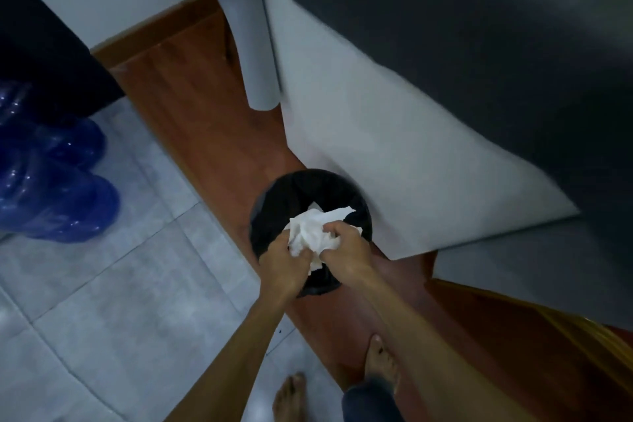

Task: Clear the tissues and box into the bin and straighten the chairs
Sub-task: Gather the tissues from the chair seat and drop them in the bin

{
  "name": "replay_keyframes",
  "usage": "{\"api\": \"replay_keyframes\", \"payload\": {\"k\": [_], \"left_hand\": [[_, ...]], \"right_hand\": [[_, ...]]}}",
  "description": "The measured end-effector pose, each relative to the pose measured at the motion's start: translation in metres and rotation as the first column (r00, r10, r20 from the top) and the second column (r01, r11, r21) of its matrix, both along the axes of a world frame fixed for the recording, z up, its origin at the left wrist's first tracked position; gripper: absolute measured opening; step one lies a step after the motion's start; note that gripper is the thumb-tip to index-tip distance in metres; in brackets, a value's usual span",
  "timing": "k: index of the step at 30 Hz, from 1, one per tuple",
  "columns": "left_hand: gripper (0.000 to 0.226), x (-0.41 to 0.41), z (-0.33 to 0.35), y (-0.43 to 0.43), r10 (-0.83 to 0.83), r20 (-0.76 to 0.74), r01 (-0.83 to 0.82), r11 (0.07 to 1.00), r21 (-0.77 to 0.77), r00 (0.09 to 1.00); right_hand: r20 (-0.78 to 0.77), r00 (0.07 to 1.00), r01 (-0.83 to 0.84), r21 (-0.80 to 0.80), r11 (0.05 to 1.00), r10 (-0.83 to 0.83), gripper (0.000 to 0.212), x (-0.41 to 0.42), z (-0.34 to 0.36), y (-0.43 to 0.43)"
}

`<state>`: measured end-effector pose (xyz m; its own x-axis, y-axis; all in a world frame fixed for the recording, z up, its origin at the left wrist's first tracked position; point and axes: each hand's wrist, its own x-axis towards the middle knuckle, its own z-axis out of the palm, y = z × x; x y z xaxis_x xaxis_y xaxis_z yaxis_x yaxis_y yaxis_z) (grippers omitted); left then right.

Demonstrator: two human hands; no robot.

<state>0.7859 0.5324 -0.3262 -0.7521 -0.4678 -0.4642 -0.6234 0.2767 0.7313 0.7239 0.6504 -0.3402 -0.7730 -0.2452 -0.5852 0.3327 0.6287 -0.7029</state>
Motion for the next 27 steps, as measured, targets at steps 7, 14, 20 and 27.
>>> {"api": "replay_keyframes", "payload": {"k": [7,14,20,27], "left_hand": [[0.054,-0.019,-0.085,-0.006,-0.112,0.151,0.110,0.994,0.020,0.982],[0.045,-0.026,-0.065,-0.009,-0.152,0.163,0.149,0.988,0.026,0.975],[0.065,-0.028,0.012,-0.013,-0.097,0.091,0.091,0.994,0.065,0.991],[0.060,-0.016,0.181,-0.007,-0.189,-0.082,0.192,0.981,0.032,0.979]], "right_hand": [[0.099,0.974,-0.217,0.121,0.969,0.206,0.060,-0.018,-0.087,-0.012],[0.042,0.923,-0.379,0.287,0.880,0.384,0.075,-0.017,-0.060,-0.006],[-0.109,0.954,-0.264,0.138,0.955,0.280,0.070,-0.006,0.035,0.009],[-0.276,0.938,-0.179,0.135,0.975,0.210,0.072,0.014,0.206,0.030]]}}
